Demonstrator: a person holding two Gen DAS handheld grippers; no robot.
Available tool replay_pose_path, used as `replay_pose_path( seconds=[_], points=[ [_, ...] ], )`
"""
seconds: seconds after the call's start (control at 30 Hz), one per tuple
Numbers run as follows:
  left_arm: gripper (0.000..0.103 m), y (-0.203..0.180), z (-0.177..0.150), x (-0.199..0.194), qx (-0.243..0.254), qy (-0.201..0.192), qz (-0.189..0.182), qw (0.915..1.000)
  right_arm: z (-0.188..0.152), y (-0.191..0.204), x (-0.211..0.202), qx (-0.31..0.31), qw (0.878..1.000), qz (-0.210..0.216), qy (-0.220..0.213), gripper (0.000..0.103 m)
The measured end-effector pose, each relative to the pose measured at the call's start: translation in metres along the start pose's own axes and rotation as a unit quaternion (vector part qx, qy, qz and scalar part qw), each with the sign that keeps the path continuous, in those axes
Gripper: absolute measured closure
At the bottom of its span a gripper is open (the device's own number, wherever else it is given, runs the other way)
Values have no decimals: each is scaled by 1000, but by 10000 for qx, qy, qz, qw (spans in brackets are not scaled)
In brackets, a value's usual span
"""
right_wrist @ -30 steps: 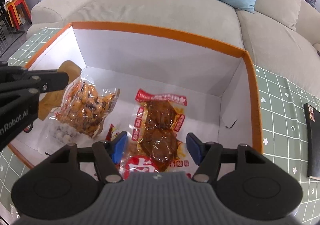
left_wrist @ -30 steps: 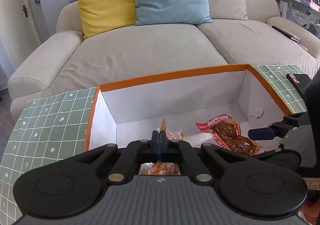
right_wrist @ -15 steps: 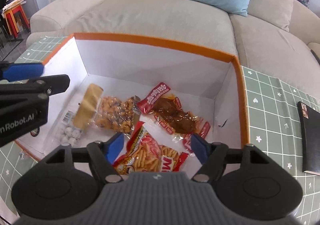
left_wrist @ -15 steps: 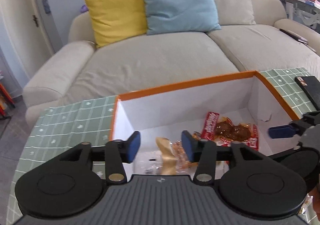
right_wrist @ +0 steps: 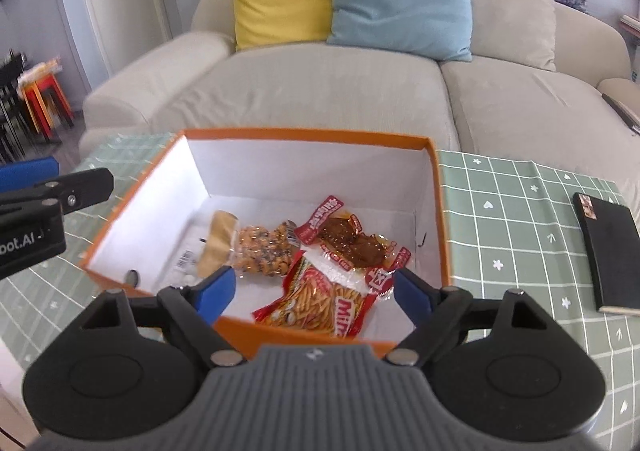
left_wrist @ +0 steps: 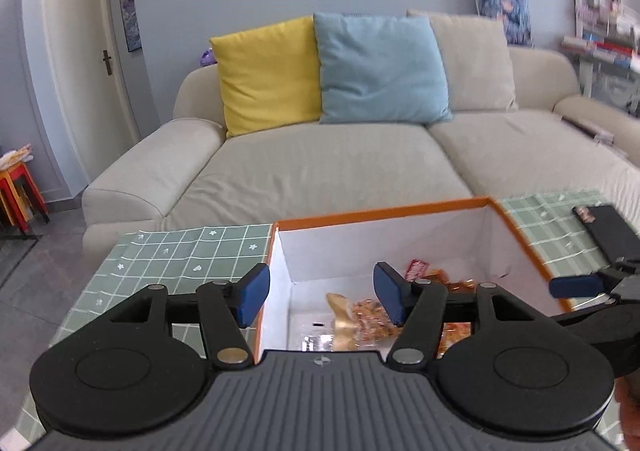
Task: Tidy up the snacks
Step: 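Withdraw both tools from the box toward the remaining snacks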
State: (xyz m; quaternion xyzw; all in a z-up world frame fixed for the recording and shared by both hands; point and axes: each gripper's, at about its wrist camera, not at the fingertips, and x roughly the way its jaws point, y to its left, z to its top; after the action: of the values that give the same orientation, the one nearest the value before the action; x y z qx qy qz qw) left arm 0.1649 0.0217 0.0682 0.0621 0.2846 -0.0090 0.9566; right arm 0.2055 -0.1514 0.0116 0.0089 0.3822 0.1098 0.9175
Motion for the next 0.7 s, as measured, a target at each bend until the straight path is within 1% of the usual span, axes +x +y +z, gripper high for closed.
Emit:
replay_pose_path(
  seconds=[0.1,0.33,0.53,0.63,0.7],
  points=[
    [29,1,-5,-17,-141,-101,-140,9998,-12,-1,-23,65,9998,40,-199,18],
    [29,-4,-33,-49,-105,-183,-326,9992,-48,0,-67,88,9988,64,-478,17],
    [29,-11,-60,-66,32,-60,-383,9992,-84,-2,-88,95,9987,-101,-486,17],
    [29,-10,-73,-71,-93,97,-502,9987,-103,-5,-96,83,9988,-158,-456,17],
    [29,-9,-84,-71,-251,273,-595,9975,-113,-7,-100,17,9988,-190,-456,17]
  ],
)
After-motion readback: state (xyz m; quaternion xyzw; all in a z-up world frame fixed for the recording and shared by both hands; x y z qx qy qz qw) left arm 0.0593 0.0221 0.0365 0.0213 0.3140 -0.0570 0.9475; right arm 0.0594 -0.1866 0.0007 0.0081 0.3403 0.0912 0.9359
